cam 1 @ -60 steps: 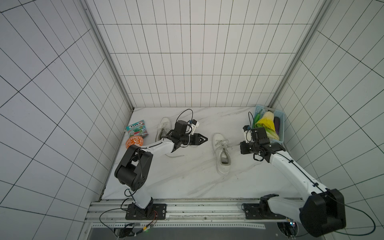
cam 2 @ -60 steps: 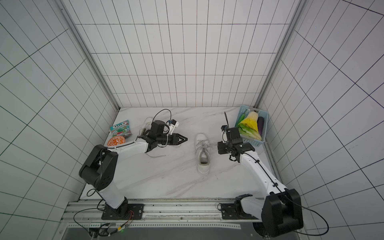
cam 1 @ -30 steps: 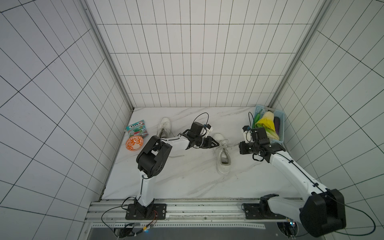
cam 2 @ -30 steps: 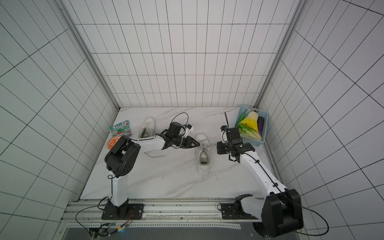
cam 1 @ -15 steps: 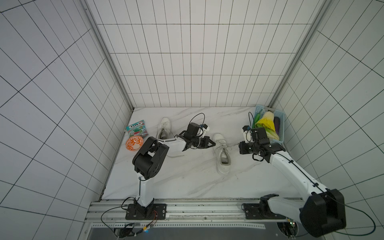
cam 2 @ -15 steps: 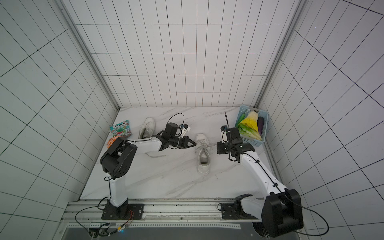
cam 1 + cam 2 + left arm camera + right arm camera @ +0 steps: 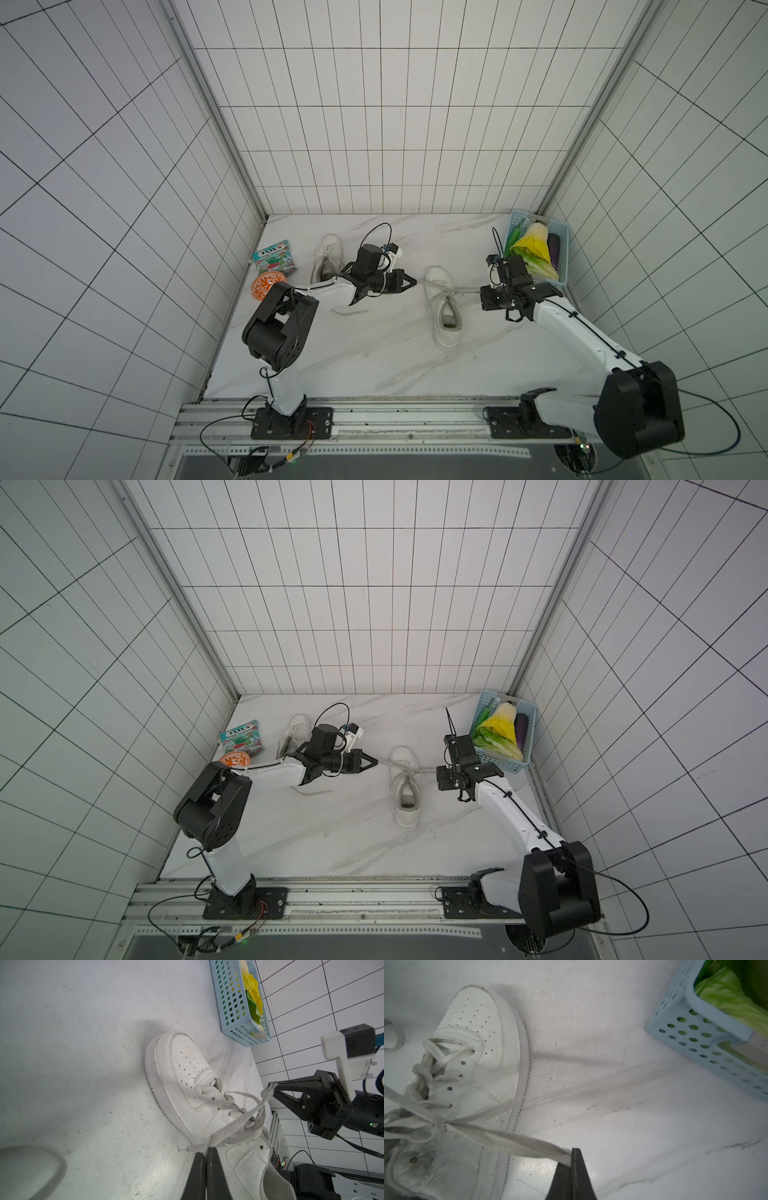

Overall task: Tie the shoes
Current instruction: Tie the shoelace on the shoe.

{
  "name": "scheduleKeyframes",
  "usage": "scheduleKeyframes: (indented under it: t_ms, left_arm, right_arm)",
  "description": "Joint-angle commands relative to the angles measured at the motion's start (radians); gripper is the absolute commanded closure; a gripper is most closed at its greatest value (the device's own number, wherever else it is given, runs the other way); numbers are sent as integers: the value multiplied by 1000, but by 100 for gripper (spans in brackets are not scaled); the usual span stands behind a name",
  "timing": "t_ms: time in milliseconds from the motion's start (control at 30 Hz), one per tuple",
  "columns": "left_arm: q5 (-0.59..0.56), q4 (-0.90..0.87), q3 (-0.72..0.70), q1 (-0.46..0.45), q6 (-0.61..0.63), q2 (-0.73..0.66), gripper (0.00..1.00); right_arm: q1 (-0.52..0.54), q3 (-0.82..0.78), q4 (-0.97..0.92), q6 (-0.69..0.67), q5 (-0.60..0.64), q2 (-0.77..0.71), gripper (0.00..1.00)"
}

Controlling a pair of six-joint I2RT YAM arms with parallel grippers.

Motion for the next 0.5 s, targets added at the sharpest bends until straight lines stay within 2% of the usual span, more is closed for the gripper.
scheduleKeyframes:
  t_ms: [0,467]
  left_arm:
    - [-25,14,-8,14,21,-16,100]
    - [-17,16,-15,20,34,-28,100]
  right_arm:
    - [3,24,-28,-14,69,18,100]
    - [2,22,-17,-12,17,14,100]
